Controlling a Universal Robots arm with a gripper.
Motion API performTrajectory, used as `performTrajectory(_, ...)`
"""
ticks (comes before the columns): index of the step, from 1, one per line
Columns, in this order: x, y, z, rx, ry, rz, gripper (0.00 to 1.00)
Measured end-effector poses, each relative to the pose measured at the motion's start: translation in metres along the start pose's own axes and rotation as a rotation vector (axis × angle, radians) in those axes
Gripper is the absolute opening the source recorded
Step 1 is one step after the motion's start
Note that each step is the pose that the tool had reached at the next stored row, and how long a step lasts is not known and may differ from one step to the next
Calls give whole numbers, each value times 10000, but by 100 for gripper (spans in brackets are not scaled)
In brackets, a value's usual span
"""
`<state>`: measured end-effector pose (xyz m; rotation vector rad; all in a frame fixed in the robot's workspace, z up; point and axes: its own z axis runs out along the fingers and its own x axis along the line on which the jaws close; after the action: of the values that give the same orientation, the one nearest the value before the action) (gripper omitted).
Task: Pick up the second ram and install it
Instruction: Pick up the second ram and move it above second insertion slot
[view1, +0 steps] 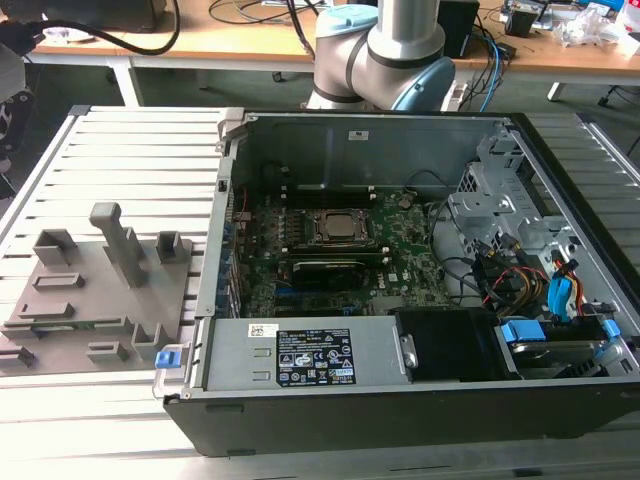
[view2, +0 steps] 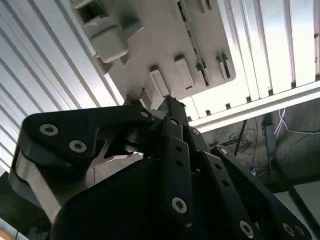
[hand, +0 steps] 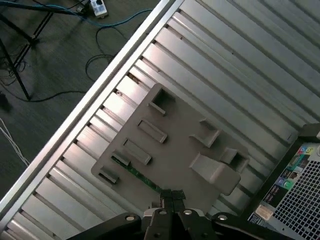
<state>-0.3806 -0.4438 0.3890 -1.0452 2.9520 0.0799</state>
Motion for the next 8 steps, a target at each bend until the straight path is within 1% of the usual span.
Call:
performTrajectory(1,0,0,0,-5,8,-182,11)
performTrajectory(2,0,0,0,-14,24,-541,11)
performTrajectory(4,0,0,0,-20,36,-789,11)
performTrajectory(8,0,0,0,-44,77,-1712,11)
